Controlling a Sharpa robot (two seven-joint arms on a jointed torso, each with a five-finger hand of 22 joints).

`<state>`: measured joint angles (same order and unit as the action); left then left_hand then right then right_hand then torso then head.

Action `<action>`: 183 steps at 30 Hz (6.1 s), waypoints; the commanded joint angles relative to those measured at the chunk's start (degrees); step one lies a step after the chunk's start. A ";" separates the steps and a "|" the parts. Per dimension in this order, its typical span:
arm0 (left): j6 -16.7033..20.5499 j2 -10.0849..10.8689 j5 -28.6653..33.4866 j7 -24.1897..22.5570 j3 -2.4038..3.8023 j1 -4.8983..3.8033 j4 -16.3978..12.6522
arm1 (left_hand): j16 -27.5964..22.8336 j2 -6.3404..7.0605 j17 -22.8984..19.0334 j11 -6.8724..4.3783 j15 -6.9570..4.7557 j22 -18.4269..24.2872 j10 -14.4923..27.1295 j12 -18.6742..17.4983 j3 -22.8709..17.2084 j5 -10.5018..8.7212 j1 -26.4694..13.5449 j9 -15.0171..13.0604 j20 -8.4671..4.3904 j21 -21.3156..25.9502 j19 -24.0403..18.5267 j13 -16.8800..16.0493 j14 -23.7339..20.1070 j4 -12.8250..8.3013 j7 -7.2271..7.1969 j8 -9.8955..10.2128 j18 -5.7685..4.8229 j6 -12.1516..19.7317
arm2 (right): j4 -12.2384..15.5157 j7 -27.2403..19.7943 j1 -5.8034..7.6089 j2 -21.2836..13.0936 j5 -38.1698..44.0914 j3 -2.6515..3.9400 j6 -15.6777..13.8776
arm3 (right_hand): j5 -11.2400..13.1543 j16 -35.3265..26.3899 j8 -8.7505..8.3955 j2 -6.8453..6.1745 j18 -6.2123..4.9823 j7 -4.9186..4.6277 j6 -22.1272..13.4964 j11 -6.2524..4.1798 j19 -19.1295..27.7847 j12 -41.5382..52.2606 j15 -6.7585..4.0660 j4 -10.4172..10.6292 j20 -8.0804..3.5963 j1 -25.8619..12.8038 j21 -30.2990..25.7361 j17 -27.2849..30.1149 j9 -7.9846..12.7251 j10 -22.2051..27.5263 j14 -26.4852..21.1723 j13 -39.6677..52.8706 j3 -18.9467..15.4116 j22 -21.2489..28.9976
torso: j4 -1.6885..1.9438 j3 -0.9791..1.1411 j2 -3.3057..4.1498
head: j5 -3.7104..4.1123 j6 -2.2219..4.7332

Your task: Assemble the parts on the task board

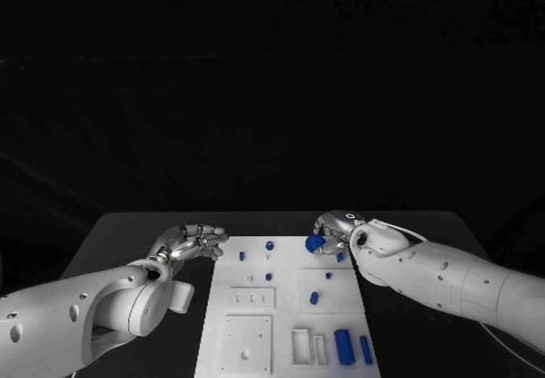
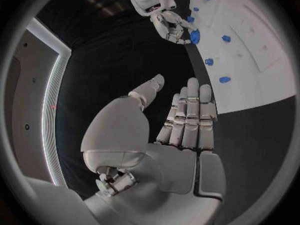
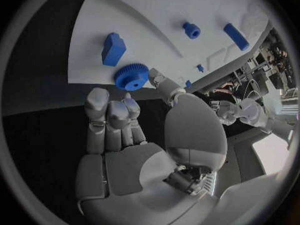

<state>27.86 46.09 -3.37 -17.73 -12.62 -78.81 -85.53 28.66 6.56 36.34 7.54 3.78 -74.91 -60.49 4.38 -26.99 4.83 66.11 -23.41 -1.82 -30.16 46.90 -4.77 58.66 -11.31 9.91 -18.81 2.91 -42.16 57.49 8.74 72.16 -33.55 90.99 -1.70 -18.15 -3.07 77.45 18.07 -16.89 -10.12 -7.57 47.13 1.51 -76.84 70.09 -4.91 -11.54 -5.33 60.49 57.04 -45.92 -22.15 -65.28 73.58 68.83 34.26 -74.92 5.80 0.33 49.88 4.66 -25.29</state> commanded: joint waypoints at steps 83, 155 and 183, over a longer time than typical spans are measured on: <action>-0.96 0.45 -0.16 -0.24 0.06 -0.06 -0.70 | -0.42 0.02 0.16 0.23 -0.09 -0.83 0.17 -0.44 -0.51 -0.38 -0.97 0.16 -0.21 -0.37 -0.24 0.16 0.16 -0.27 0.26 0.30 1.01 -0.05 | -1.66 3.84 -2.08 1.93 6.62 -1.52 1.82 | 0.25 -0.37 2.96 3.62 -4.88 0.75 6.48 -1.07 1.92 5.84 -0.83 4.01 -0.68 1.14 5.82 -5.51 -1.94 -7.06 0.00 6.44 9.07 -0.95 | -0.17 -0.04 -0.21 | -0.32 -1.51; -0.74 -0.32 -0.23 -0.30 0.23 -0.08 -0.17 | -0.40 -0.04 0.24 0.26 -0.11 -0.85 0.09 -0.42 -0.79 -0.31 -1.12 0.18 -0.21 -0.48 -0.22 0.18 0.22 -0.52 0.28 0.27 1.03 -0.10 | 4.09 9.41 -1.58 11.03 16.68 -4.11 -6.84 | 0.27 -1.33 3.45 3.41 -4.88 1.73 9.19 -2.04 1.37 6.45 -1.77 4.08 -0.55 0.28 6.68 -6.52 -2.89 -8.92 0.50 7.55 12.02 -0.61 | -0.01 -0.04 -0.15 | -1.73 -1.34; -0.75 -0.43 -0.23 -0.22 0.23 -0.08 -0.01 | -0.41 -0.01 0.27 0.29 -0.11 -0.86 0.11 -0.44 -0.85 -0.34 -1.22 0.19 -0.21 -0.51 -0.23 0.20 0.21 -0.60 0.32 0.29 1.03 -0.07 | 3.06 7.46 -1.72 11.48 11.81 -4.78 -6.94 | -0.45 -2.42 -1.94 0.13 -4.88 0.18 -0.28 -0.54 1.80 3.72 -0.34 4.10 -0.52 0.52 6.10 -6.95 -0.67 -6.23 0.69 5.49 10.79 -0.41 | -0.07 -0.06 -0.14 | -1.87 -1.33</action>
<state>27.62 45.76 -3.42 -17.60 -12.45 -78.83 -85.45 28.43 6.56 36.55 7.54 3.78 -74.93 -60.49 4.17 -27.57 4.61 65.66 -23.30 -1.82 -30.38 46.90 -4.66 58.66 -11.89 9.91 -18.81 2.94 -42.16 60.41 17.07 70.47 -22.03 103.79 -6.45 -25.90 -3.25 75.32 16.29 -16.52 -9.18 -7.43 47.07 1.13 -75.03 74.01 -5.48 -7.04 -5.51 60.58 63.43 -52.81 -22.86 -71.55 74.16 74.25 45.07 -74.90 5.74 0.26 49.73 2.76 -26.65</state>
